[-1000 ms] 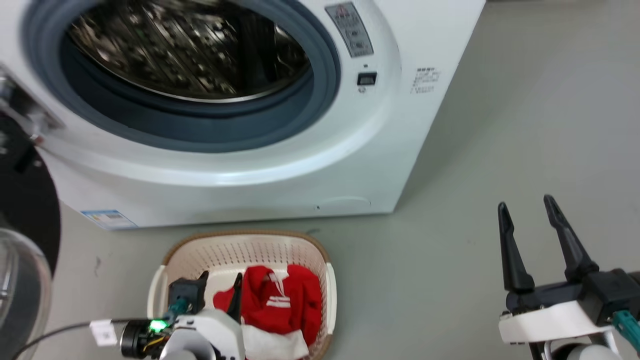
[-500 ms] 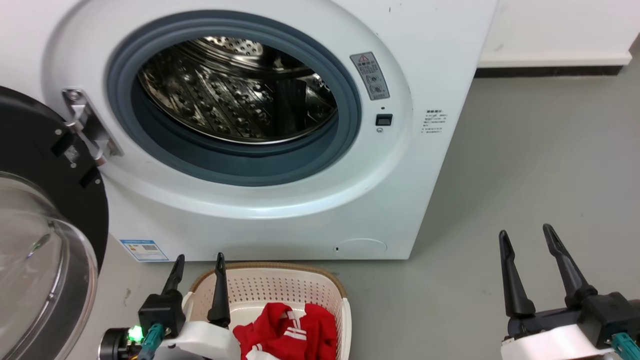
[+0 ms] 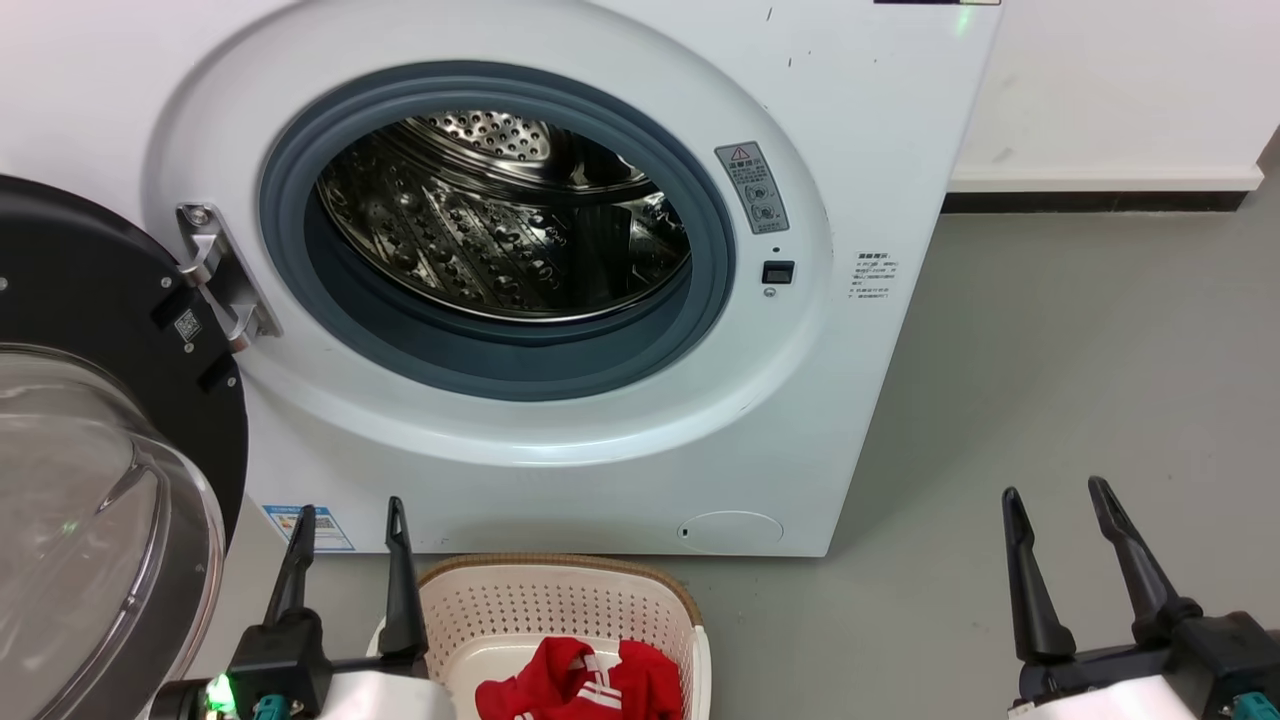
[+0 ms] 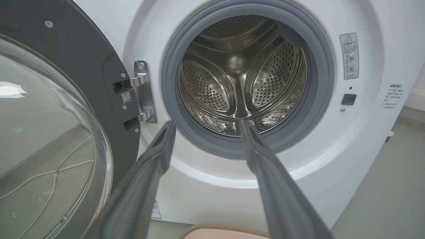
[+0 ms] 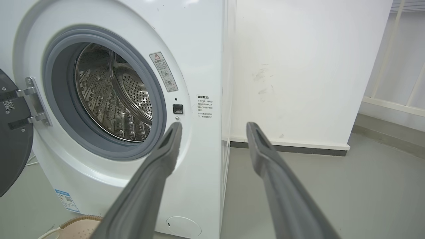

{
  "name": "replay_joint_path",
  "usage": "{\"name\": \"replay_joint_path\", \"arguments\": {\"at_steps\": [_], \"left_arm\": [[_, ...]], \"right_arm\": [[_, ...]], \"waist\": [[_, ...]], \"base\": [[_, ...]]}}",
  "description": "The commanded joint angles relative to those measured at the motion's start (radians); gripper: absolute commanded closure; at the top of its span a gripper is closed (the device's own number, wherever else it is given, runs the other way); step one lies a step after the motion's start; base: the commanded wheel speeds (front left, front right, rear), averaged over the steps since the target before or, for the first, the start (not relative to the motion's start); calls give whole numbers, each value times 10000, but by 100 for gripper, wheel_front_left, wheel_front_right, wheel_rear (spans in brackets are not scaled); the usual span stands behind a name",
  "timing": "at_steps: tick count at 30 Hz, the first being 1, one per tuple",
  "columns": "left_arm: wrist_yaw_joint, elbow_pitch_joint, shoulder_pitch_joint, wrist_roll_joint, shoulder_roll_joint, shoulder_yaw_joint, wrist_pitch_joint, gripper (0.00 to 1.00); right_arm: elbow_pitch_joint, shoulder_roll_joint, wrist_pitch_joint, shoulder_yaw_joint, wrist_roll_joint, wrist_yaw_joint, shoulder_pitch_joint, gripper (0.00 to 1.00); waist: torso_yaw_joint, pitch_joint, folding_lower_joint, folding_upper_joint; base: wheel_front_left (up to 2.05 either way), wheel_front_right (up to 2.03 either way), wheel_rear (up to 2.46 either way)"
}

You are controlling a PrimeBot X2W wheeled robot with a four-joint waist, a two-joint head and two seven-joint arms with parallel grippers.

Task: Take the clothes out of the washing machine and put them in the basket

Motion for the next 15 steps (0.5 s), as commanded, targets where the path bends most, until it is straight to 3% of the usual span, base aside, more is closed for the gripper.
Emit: {"name": "replay_joint_path", "arguments": {"at_steps": [1,15], "left_arm": [[-42,-111,165,84,-19,51,-26,0],[-228,-50,557,237,-93,172,-26,0]], "right_arm": [[-48,18,-22,-9,67,-7,138,0],[23,16,-22,-45,227,-7,467,0]], "waist": [[-6,-60,1,-1],[-111,-357,1,-1]], "base": [[0,0,0],[0,0,0]]}}
